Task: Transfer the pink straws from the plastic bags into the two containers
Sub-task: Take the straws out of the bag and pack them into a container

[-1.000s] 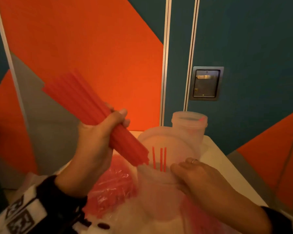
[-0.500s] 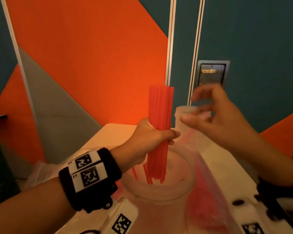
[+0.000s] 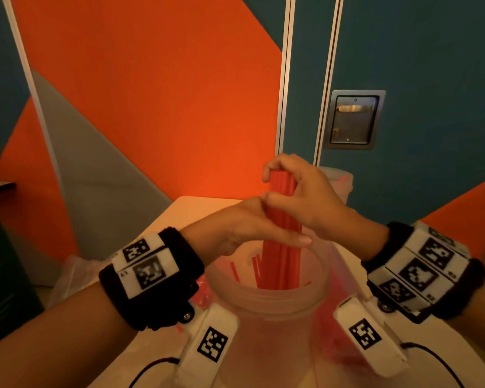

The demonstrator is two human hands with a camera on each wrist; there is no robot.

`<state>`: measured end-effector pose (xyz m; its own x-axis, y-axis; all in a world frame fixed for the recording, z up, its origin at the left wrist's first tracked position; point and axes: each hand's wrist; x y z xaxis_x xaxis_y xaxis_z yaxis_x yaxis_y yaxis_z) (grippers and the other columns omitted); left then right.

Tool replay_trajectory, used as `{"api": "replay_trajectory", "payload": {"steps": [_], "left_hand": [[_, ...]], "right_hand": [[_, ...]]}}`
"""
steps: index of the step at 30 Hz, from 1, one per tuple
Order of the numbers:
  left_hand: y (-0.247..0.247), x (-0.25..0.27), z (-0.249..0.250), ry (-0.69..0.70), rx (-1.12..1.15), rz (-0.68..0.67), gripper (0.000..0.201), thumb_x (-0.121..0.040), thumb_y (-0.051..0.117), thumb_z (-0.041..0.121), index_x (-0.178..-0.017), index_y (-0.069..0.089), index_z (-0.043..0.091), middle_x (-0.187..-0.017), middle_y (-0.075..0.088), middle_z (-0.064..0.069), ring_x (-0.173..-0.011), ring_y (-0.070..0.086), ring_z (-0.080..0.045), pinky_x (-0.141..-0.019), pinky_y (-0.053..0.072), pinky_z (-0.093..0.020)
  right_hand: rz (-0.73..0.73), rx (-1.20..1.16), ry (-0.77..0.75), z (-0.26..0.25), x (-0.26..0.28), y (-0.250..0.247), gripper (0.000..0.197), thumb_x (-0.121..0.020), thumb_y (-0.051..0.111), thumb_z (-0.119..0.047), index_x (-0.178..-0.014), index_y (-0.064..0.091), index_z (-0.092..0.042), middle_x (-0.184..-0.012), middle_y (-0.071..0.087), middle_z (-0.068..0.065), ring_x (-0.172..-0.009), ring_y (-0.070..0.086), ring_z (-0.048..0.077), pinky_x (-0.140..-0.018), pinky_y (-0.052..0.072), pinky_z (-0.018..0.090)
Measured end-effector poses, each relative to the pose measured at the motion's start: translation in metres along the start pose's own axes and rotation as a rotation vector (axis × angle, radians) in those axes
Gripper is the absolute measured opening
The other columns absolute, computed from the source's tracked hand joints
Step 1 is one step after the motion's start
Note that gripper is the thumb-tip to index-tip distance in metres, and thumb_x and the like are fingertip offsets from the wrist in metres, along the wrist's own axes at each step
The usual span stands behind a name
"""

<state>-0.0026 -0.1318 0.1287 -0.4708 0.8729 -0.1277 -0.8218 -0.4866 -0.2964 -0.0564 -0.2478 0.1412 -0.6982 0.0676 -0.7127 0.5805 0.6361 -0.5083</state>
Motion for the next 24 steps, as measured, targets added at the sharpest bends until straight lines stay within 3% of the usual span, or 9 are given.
{"api": "replay_trajectory", "payload": {"steps": [2,4,8,11,14,16,19,22,24], "left_hand": [[-0.016,0.002,0.004,-0.034,-0.033,0.062,0.072,-0.047,0.088,0.016,-0.113,0.059,0.012,-0.101,0.068,0.001,-0.092,0.065,-0.009,-0.079,0.053,-0.023],[-0.032,0.005,0.006,-0.073,-0.177,0.159,0.09,-0.05,0.089,0.019,-0.13,0.049,0.014,-0.12,0.059,-0.001,-0.103,0.058,-0.012,-0.084,0.049,-0.025],[-0.043,0.015,0.003,-0.109,-0.296,0.139,0.049,-0.078,0.066,-0.005,-0.124,0.055,0.011,-0.115,0.058,-0.002,-0.106,0.053,-0.012,-0.082,0.046,-0.017],[-0.039,0.015,-0.009,-0.07,-0.407,0.186,0.038,-0.082,0.055,-0.012,-0.113,0.062,0.009,-0.096,0.06,0.0,-0.09,0.055,-0.009,-0.066,0.043,-0.004],[-0.033,0.013,-0.016,0.008,-0.602,0.308,0.036,-0.083,0.055,-0.003,-0.109,0.065,0.019,-0.096,0.056,0.007,-0.096,0.053,-0.01,-0.073,0.042,-0.015],[-0.029,0.012,-0.02,-0.003,-0.685,0.332,0.039,-0.085,0.055,0.0,-0.116,0.061,0.022,-0.104,0.052,0.011,-0.098,0.049,-0.01,-0.075,0.037,-0.016],[-0.027,0.008,-0.032,-0.144,-0.572,0.296,0.047,-0.086,0.052,0.0,-0.127,0.049,0.021,-0.116,0.053,0.003,-0.094,0.053,-0.015,-0.072,0.044,-0.023],[-0.03,0.006,-0.037,-0.218,-0.441,0.338,0.036,-0.089,0.048,-0.001,-0.119,0.055,0.017,-0.091,0.06,-0.006,-0.068,0.056,-0.018,-0.059,0.044,-0.026],[-0.032,0.005,-0.032,-0.16,-0.365,0.384,0.03,-0.086,0.047,-0.008,-0.1,0.06,0.015,-0.076,0.06,-0.006,-0.06,0.053,-0.018,-0.055,0.041,-0.026]], "right_hand": [[-0.067,-0.021,0.018,0.007,0.008,0.0,0.027,-0.074,0.069,-0.008,-0.084,0.053,-0.027,-0.085,0.05,-0.011,-0.075,0.048,0.003,-0.071,0.042,0.024],[-0.156,-0.013,0.029,0.012,0.014,-0.002,0.027,-0.077,0.068,-0.019,-0.086,0.049,-0.034,-0.087,0.049,-0.013,-0.077,0.048,0.002,-0.073,0.043,0.026],[-0.42,-0.044,0.159,0.015,0.021,-0.016,0.015,-0.084,0.066,-0.026,-0.09,0.053,-0.031,-0.089,0.057,-0.009,-0.083,0.057,0.011,-0.078,0.052,0.038],[-0.713,0.182,0.141,0.012,0.029,-0.018,0.014,-0.085,0.065,-0.031,-0.099,0.062,-0.029,-0.1,0.066,-0.005,-0.092,0.062,0.012,-0.082,0.051,0.028],[-1.039,0.476,0.083,0.003,0.029,-0.013,0.037,-0.089,0.056,-0.039,-0.123,0.058,-0.025,-0.126,0.06,-0.006,-0.109,0.057,0.011,-0.093,0.044,0.023],[-1.053,0.445,0.16,-0.004,0.023,-0.015,0.047,-0.089,0.053,-0.045,-0.133,0.05,-0.029,-0.144,0.043,-0.007,-0.126,0.045,0.011,-0.105,0.037,0.026],[-0.928,0.305,0.254,-0.01,0.017,-0.019,0.051,-0.09,0.052,-0.044,-0.139,0.038,-0.037,-0.147,0.037,-0.011,-0.13,0.039,0.009,-0.105,0.034,0.025],[-1.169,0.502,0.241,-0.011,0.019,-0.011,0.052,-0.092,0.048,-0.044,-0.141,0.036,-0.032,-0.14,0.049,-0.007,-0.122,0.048,0.01,-0.102,0.037,0.022],[-1.034,0.461,0.203,-0.011,0.016,-0.01,0.042,-0.092,0.049,-0.044,-0.13,0.053,-0.026,-0.131,0.057,-0.004,-0.116,0.053,0.011,-0.102,0.041,0.028]]}}
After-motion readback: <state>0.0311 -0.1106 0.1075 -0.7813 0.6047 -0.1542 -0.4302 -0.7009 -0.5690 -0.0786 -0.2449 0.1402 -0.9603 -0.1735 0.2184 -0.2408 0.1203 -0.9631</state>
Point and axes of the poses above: each hand's wrist, its own x-axis away from the middle knuckle, its own y-axis out of the palm, z = x × y
